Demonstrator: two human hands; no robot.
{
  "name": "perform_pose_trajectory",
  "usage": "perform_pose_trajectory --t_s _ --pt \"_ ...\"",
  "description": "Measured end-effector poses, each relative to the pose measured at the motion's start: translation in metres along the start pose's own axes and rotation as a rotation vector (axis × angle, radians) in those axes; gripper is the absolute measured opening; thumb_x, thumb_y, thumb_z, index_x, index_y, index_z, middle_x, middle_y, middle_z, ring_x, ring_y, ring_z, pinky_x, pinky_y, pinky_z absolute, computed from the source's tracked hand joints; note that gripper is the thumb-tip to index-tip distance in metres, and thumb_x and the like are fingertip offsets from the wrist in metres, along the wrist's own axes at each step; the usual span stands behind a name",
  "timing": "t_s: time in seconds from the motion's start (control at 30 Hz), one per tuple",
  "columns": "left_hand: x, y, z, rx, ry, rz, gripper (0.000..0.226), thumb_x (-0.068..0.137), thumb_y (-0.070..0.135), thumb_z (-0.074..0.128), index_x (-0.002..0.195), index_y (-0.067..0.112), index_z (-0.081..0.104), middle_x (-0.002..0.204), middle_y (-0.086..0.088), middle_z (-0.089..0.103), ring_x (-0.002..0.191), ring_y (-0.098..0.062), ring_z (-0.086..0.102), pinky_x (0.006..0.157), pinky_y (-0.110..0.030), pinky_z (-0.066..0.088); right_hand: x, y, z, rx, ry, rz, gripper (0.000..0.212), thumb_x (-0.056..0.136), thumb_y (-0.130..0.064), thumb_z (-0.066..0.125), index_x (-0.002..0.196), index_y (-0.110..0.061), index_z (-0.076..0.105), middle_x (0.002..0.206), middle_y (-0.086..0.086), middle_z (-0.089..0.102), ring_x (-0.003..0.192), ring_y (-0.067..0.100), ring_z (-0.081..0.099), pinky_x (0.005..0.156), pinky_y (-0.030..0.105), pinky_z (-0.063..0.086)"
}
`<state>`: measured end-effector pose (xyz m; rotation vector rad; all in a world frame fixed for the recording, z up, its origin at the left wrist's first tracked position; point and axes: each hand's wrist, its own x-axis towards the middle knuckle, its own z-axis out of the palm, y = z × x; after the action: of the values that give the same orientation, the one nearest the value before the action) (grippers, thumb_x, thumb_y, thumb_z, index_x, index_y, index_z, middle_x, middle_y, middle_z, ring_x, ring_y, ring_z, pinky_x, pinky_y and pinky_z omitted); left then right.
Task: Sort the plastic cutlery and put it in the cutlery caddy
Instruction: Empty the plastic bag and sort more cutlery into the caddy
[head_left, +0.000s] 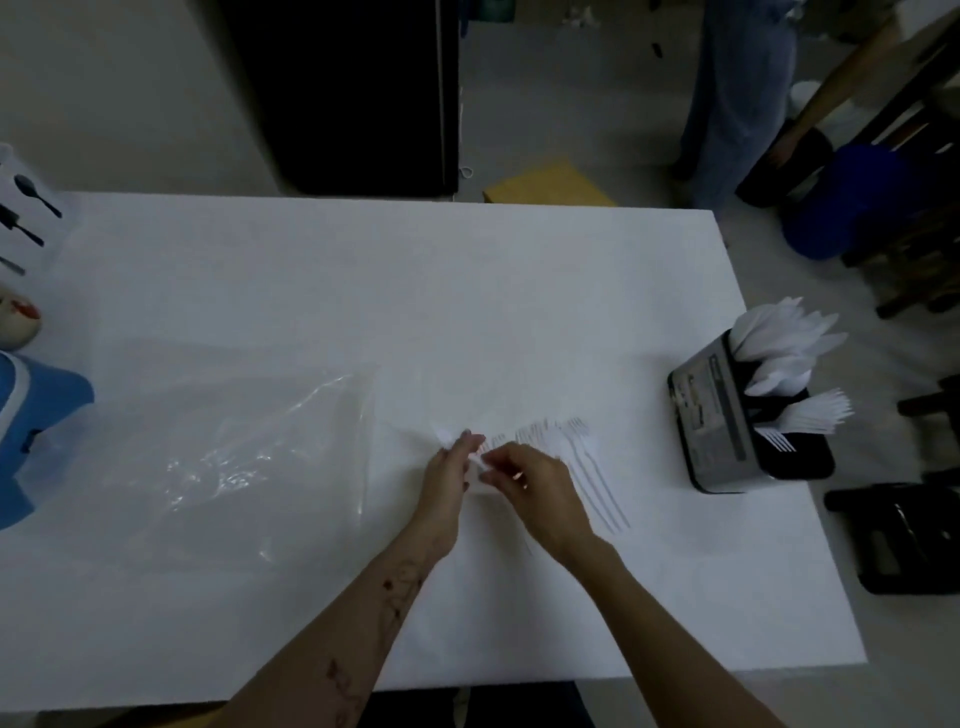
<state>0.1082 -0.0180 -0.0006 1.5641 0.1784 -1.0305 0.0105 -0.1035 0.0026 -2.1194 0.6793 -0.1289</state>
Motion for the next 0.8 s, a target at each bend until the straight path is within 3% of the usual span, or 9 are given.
perform_pose_trajectory --t_s 0.07,0.17,0.23,0.4,0.57,0.67,0.8 --pt "0.005 -0.001 0.003 -0.022 0.031 -0.031 0.029 0.100 0.024 0.041 0.092 0.012 0.066 0.103 -0.008 0.069 0.091 -0.020 0.060 0.081 -0.030 0.044 -0.014 0.010 0.003 0.051 0.066 0.095 0.016 0.092 -0.027 0.066 0.104 -0.018 0.071 0.095 -0.008 0.070 0.081 0.003 0.064 0.074 0.015 0.052" --pt "0.006 -0.003 0.000 -0.196 0.090 -0.107 0.028 0.101 0.021 0.040 0.081 0.010 0.056 0.072 -0.004 0.073 0.073 -0.019 0.062 0.071 -0.028 0.048 -0.027 0.038 0.002 -0.040 0.342 0.330 0.018 0.092 -0.028 0.066 0.107 -0.017 0.067 0.099 -0.003 0.066 0.086 0.012 0.063 0.078 0.028 0.055" --pt "0.005 -0.004 -0.003 -0.289 0.129 -0.178 0.027 0.101 0.021 0.042 0.080 0.010 0.055 0.059 -0.002 0.069 0.067 -0.019 0.059 0.067 -0.028 0.048 -0.033 0.055 0.004 -0.152 0.348 0.385 0.021 0.090 -0.022 0.068 0.109 -0.014 0.065 0.105 0.003 0.063 0.092 0.020 0.062 0.079 0.033 0.053" --pt "0.003 -0.012 -0.009 -0.402 0.165 -0.259 0.021 0.099 0.021 0.047 0.084 0.010 0.057 0.075 -0.006 0.058 0.067 -0.018 0.054 0.068 -0.029 0.048 -0.034 0.064 0.019 -0.226 0.201 0.218 0.019 0.090 -0.015 0.066 0.109 -0.014 0.065 0.108 0.002 0.064 0.097 0.022 0.060 0.079 0.036 0.055" --pt "-0.002 -0.015 -0.012 -0.443 0.132 -0.264 0.005 0.095 0.006 0.052 0.094 0.005 0.056 0.084 -0.010 0.060 0.077 -0.018 0.057 0.076 -0.029 0.050 -0.031 0.073 0.003 -0.306 0.378 0.374 0.016 0.091 -0.019 0.066 0.105 -0.013 0.060 0.100 0.006 0.059 0.090 0.026 0.057 0.064 0.039 0.053" --pt "-0.005 -0.018 -0.009 -0.437 0.091 -0.243 0.018 0.094 -0.003 0.050 0.111 0.000 0.053 0.093 -0.014 0.061 0.085 -0.021 0.059 0.084 -0.030 0.050 -0.031 0.083 -0.007 -0.378 0.390 0.369 0.019 0.087 -0.024 0.071 0.095 -0.011 0.060 0.092 0.007 0.060 0.081 0.027 0.057 0.057 0.036 0.050" --pt "-0.008 -0.023 -0.005 -0.374 0.065 -0.210 0.017 0.097 0.003 0.047 0.113 0.002 0.054 0.096 -0.012 0.065 0.087 -0.022 0.061 0.083 -0.030 0.051 -0.028 0.088 -0.015 -0.387 0.382 0.375 0.012 0.088 -0.020 0.069 0.091 -0.012 0.061 0.088 0.006 0.061 0.077 0.025 0.057 0.054 0.035 0.050"
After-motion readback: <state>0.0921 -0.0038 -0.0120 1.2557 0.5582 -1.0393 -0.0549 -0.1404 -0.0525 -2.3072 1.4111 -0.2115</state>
